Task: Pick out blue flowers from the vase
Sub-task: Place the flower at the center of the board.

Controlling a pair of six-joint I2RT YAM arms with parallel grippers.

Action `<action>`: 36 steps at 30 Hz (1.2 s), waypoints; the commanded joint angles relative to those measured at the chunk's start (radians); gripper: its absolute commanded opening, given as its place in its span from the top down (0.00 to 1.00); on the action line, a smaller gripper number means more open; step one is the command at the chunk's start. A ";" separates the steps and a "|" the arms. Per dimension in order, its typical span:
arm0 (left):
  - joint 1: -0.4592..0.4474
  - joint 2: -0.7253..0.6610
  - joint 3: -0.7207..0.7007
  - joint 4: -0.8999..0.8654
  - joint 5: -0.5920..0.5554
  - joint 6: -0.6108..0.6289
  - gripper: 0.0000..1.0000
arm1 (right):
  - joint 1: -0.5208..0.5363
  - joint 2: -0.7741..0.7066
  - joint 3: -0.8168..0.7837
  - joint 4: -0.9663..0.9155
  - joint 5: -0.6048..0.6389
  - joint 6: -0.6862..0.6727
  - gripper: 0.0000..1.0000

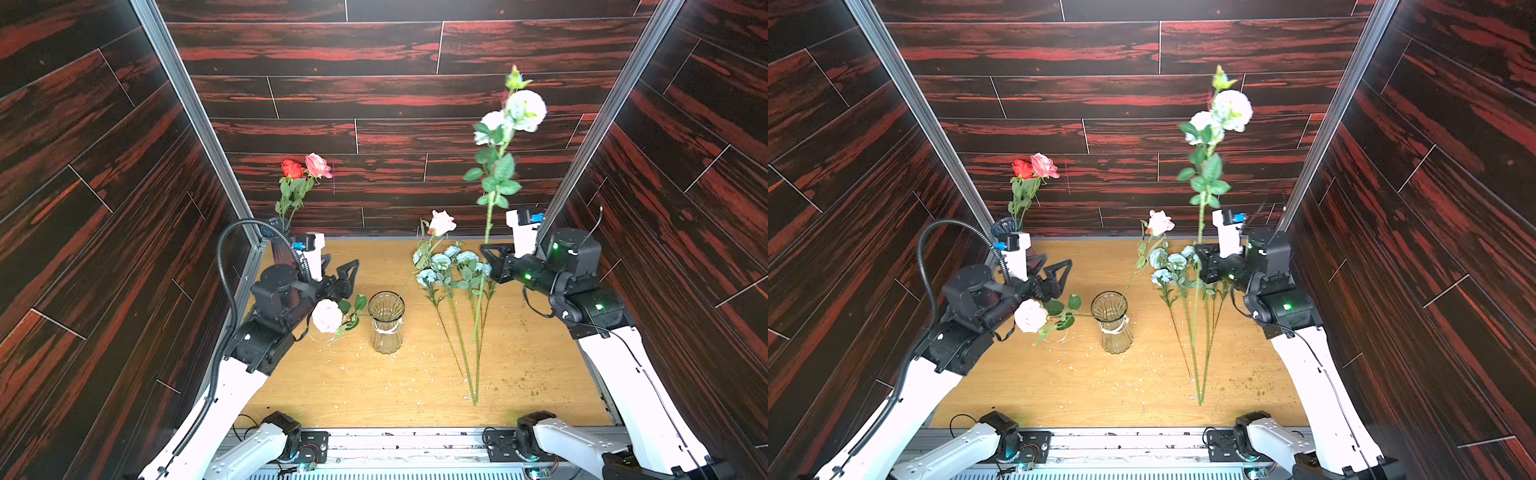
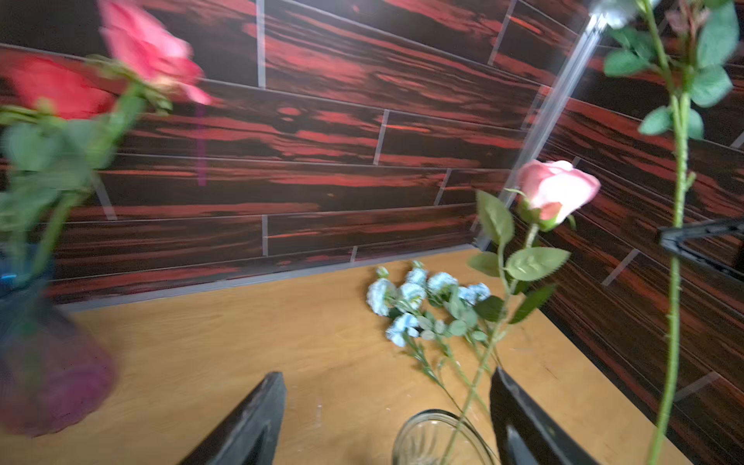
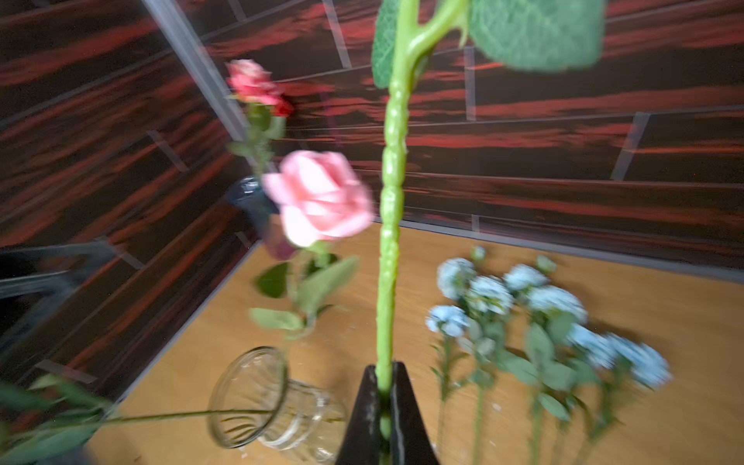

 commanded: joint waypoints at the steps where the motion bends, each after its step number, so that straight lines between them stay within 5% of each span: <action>1: 0.001 -0.108 -0.045 0.089 -0.170 0.029 0.19 | -0.062 -0.025 -0.016 -0.049 0.082 -0.011 1.00; 16: 0.001 -0.276 -0.150 0.082 -0.396 0.139 0.19 | -0.196 -0.039 -0.236 -0.146 0.186 0.042 1.00; 27: 0.021 -0.098 -0.309 0.242 -0.583 0.085 0.19 | -0.382 0.097 -0.415 -0.063 0.047 0.062 1.00; 36: 0.216 -0.101 -0.489 0.360 -0.371 -0.118 0.20 | -0.421 0.316 -0.465 0.054 -0.016 0.037 1.00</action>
